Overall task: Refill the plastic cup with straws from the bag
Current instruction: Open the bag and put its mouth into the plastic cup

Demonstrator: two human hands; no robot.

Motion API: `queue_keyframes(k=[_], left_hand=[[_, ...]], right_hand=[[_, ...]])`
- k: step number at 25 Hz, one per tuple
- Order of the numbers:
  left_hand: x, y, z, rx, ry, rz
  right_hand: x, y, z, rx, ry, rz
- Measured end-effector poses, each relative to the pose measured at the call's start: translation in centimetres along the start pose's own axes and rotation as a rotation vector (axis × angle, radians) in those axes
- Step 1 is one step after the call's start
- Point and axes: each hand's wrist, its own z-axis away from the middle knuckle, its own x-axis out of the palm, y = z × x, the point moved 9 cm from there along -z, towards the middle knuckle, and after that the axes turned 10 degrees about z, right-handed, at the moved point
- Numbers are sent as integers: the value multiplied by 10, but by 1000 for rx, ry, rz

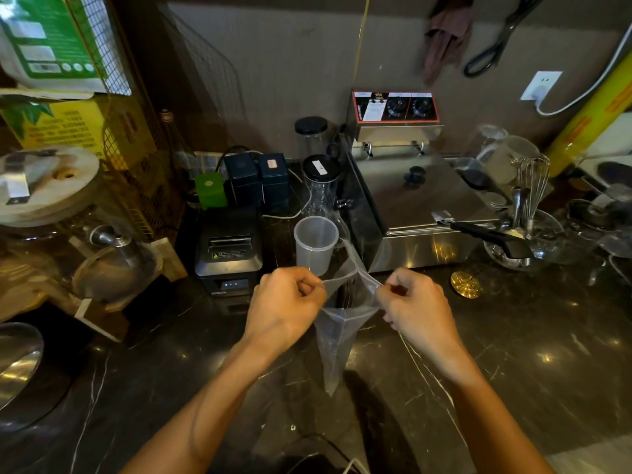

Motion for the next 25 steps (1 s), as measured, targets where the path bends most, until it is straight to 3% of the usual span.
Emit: queue_keyframes(k=[5,12,25], left_hand=[[19,13,10,28,-142,-25],[14,29,-5,91,-76,-197],[-43,-13,-13,-66,163,-130]], right_hand=[[1,-32,-1,-155,25,111],[9,-46,3,-265,-29,146],[-33,6,-4,-32,147,17]])
